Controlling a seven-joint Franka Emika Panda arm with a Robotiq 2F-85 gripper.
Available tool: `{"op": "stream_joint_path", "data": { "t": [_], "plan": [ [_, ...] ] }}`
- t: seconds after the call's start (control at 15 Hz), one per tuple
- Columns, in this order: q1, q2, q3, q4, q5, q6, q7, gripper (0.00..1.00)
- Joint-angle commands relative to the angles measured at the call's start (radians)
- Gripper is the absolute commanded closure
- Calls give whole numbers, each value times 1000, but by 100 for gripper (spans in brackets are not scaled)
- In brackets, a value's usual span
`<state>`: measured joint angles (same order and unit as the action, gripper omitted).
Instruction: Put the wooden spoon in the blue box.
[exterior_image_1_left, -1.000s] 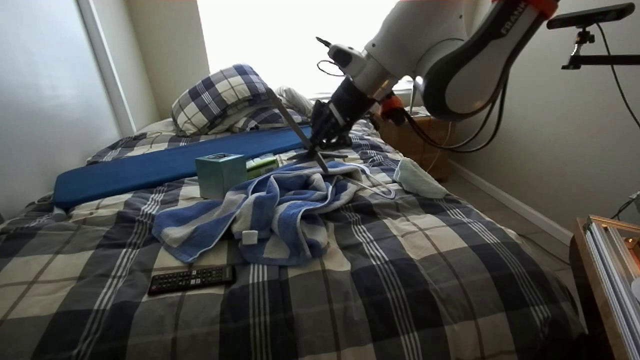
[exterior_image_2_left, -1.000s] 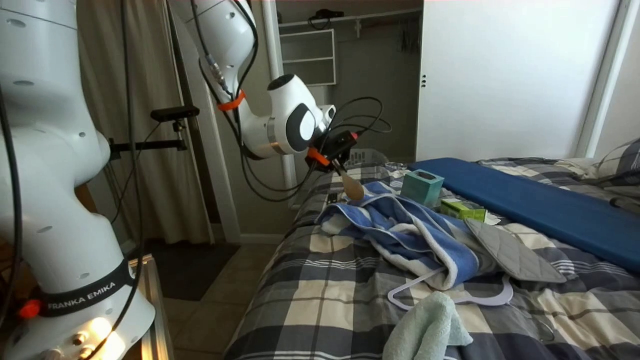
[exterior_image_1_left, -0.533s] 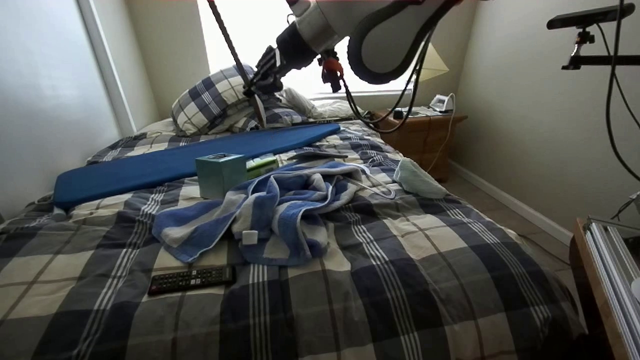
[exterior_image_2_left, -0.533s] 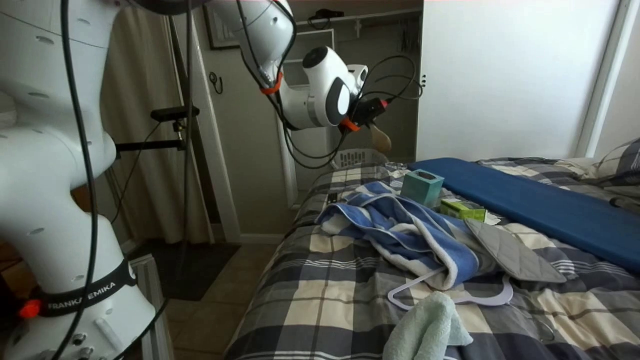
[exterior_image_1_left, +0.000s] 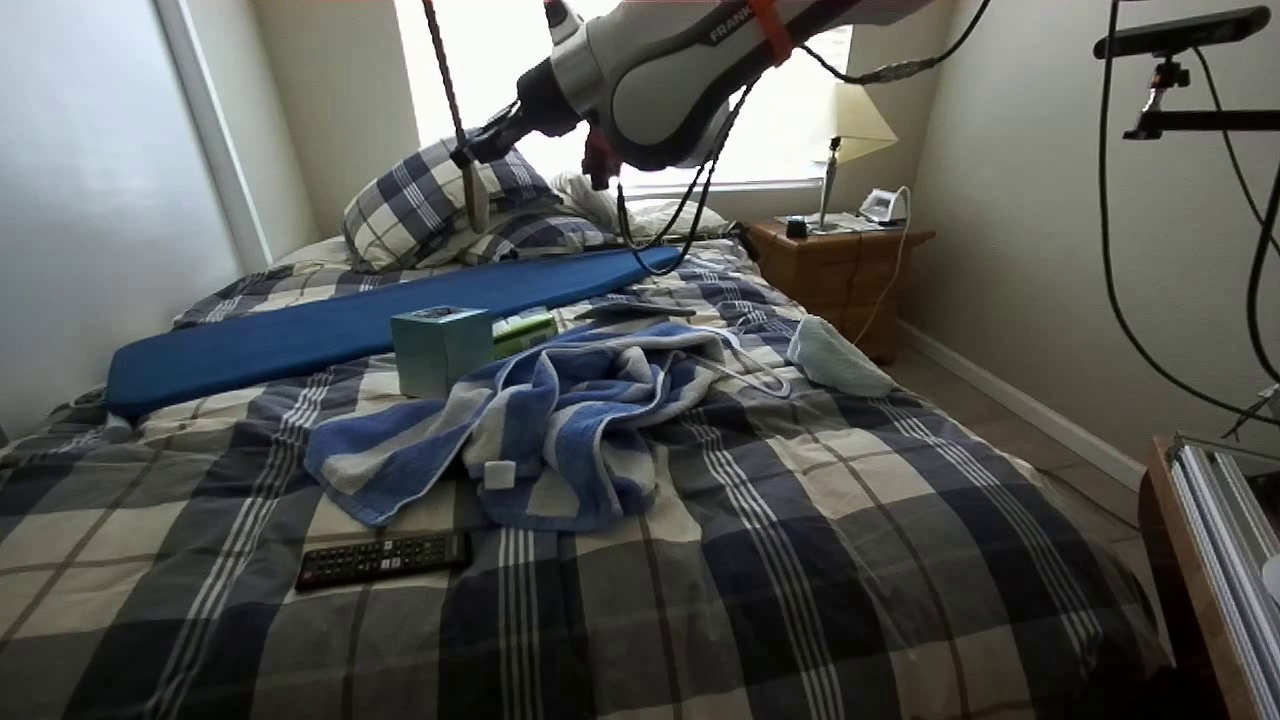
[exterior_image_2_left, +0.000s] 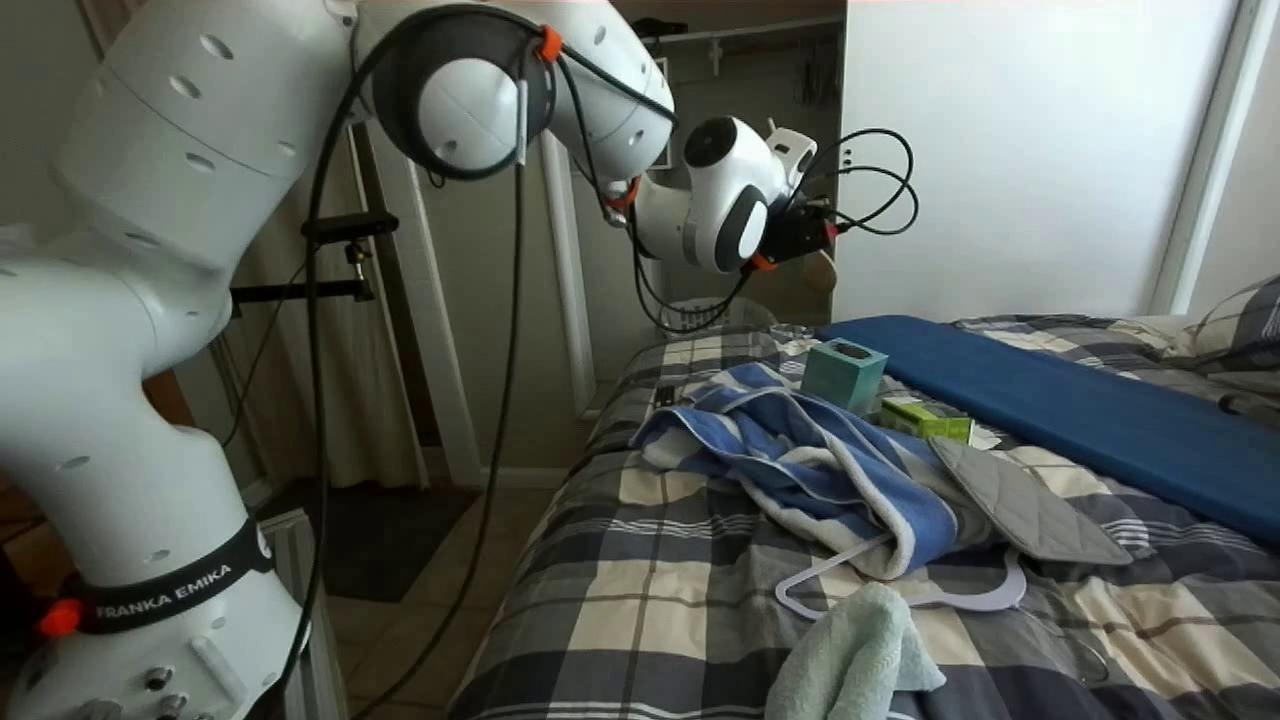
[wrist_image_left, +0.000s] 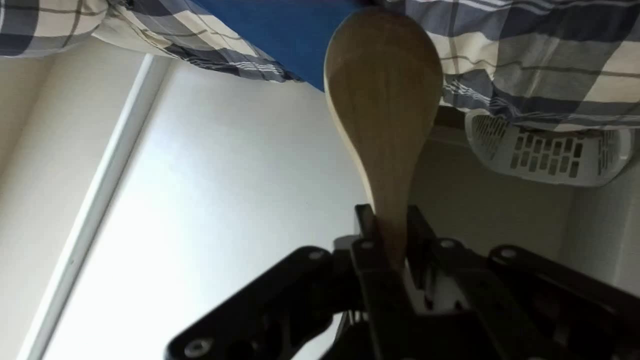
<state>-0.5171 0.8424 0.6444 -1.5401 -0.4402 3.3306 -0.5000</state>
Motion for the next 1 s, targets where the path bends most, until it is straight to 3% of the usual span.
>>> {"op": "stream_joint_path", "data": {
  "t": [0.0,0.4,0.47,0.53,0.93],
  "plan": [
    [7,27,3,30,2,0,0,83],
    [14,60,12,74,2,0,2,83],
    [15,60,13,76,2,0,2,96],
    [49,136,20,183,17,15,1,96],
    [142,344,97,442,28,-48,2,96]
  ]
}}
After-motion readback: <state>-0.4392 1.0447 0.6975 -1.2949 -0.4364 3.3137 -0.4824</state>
